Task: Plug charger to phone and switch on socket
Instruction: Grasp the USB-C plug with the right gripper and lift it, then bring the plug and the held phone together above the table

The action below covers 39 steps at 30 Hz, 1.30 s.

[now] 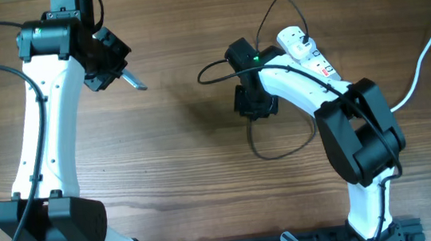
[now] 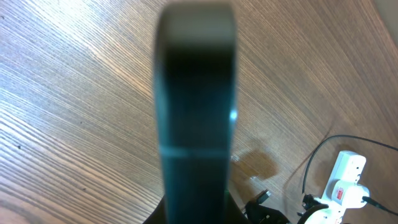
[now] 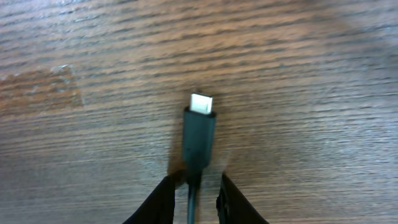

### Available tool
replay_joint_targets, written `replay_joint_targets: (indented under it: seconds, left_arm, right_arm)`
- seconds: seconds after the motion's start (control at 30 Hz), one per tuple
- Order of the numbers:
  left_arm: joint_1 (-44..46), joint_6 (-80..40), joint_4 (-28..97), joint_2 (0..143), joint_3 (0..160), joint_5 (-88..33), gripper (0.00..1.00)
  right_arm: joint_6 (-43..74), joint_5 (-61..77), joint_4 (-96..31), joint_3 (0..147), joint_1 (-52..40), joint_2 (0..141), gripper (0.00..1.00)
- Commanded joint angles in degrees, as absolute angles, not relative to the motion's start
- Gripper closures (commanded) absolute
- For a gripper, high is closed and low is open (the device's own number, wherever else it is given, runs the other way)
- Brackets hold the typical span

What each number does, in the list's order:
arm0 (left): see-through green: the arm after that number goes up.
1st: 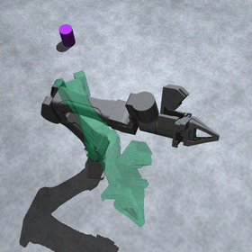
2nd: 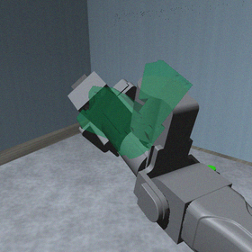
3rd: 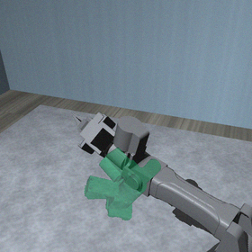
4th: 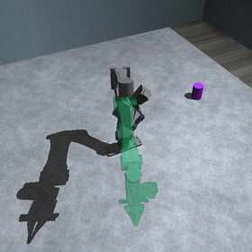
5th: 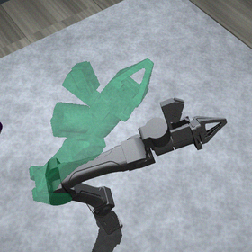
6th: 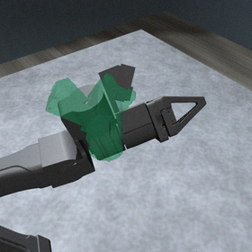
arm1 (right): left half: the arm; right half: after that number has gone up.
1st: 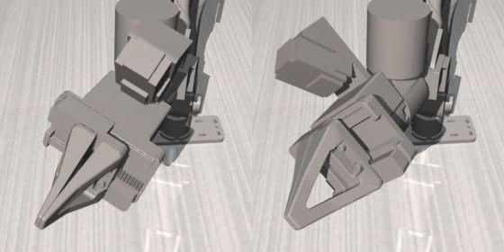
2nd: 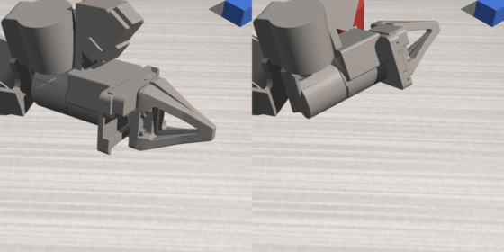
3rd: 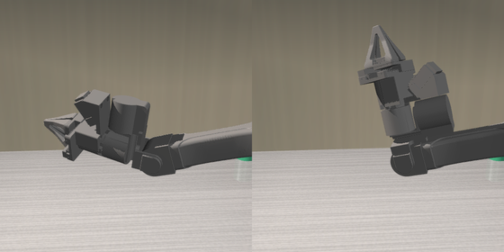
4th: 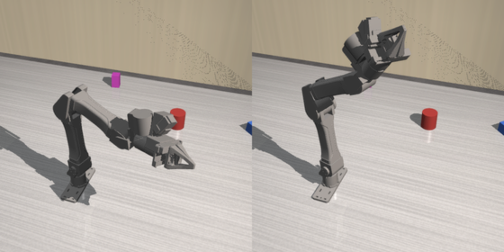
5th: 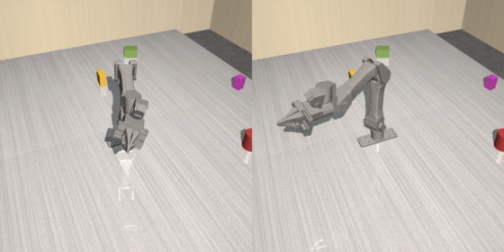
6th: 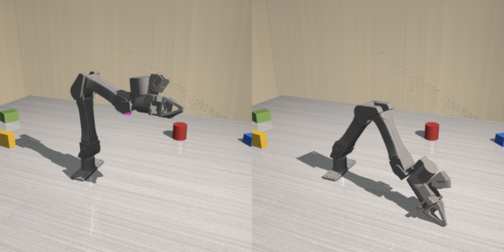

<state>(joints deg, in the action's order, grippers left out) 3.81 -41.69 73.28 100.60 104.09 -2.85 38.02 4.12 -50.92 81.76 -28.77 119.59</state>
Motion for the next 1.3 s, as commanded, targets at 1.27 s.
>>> replay_joint_targets:
  seconds: [1.27]
  left_arm:
    - [4.0,-22.9,47.3,100.6,104.0,-62.8,0.96]
  right_arm:
    - [4.7,36.5,-69.2,95.7,-29.1,94.2,0.96]
